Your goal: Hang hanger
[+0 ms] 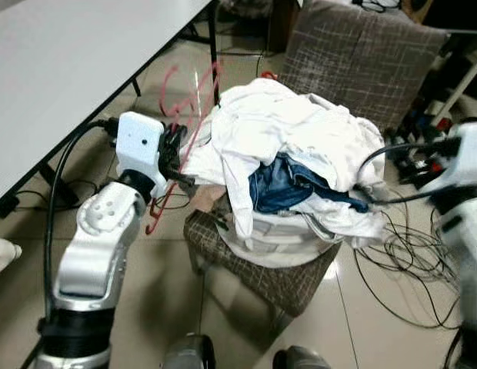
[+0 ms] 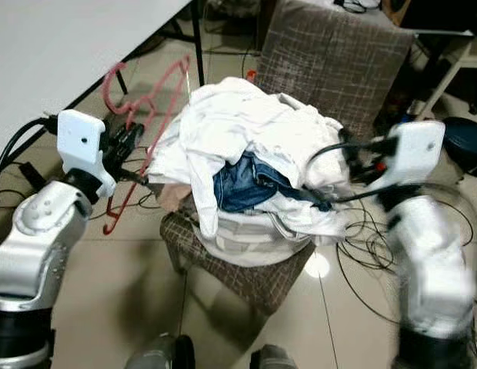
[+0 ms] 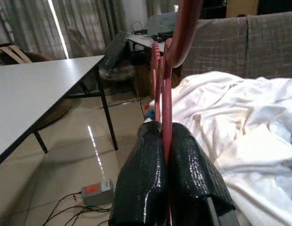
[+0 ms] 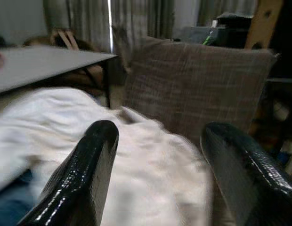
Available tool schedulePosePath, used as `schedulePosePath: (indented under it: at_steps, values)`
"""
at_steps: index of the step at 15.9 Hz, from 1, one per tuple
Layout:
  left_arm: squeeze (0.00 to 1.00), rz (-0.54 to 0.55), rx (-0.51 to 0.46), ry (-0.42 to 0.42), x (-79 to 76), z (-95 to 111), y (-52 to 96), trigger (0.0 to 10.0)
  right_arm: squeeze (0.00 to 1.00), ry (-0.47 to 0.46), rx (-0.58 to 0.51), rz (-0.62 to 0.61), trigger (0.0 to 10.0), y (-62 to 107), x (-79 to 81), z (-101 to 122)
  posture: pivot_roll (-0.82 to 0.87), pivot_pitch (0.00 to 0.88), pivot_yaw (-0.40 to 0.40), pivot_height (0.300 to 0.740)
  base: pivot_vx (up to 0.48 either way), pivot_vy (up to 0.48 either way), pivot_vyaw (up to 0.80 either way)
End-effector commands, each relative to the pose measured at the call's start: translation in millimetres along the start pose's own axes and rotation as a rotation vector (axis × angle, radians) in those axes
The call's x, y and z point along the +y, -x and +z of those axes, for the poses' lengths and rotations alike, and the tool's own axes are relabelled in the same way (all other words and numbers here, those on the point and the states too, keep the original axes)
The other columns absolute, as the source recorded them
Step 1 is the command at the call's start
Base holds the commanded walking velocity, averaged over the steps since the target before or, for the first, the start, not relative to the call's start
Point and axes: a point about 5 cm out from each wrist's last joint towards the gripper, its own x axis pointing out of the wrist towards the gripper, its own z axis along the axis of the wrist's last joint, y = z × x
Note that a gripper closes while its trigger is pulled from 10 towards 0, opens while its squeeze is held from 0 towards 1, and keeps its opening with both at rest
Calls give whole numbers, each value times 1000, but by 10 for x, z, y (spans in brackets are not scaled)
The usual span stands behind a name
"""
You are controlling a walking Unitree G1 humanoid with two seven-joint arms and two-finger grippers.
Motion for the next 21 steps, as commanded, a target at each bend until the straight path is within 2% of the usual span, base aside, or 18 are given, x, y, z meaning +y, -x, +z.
schedulePosePath:
  at_steps: [1,4,5,10,13,15,19,21]
  values:
    - [0,4,-37,-15,-56,73,-38,10000,0,-45,-4,-25,10000,87,108,3,-132,77,39,740,0,0,-781]
    - [0,-15,-24,-22,-167,22,-166,10000,0,-75,56,-75,10000,279,248,-176,-162,67,59,740,0,85,-777]
    - [0,-42,-27,-29,-223,27,-227,10000,0,-90,61,-94,10000,312,297,-175,-177,62,73,740,0,480,-775]
    - [0,-88,-26,-68,-261,3,-338,10000,0,-98,56,-133,10000,373,395,-149,-197,37,98,740,0,480,-779]
    - [0,-76,-32,-66,-214,-6,-311,10000,0,-79,52,-126,10000,373,405,-127,-188,30,89,740,0,480,-775]
    - [0,-22,-13,-114,-144,-34,-235,10000,0,-59,34,-107,10000,318,404,-85,-168,34,71,740,0,-240,-775]
    - [0,42,-32,-17,-121,-35,-138,10000,0,-25,20,-73,10000,240,413,-65,-152,35,47,740,0,-120,-166]
    - [0,56,-22,-65,-95,-10,-132,10000,0,3,55,-49,10000,203,410,-87,-143,42,32,740,0,0,0]
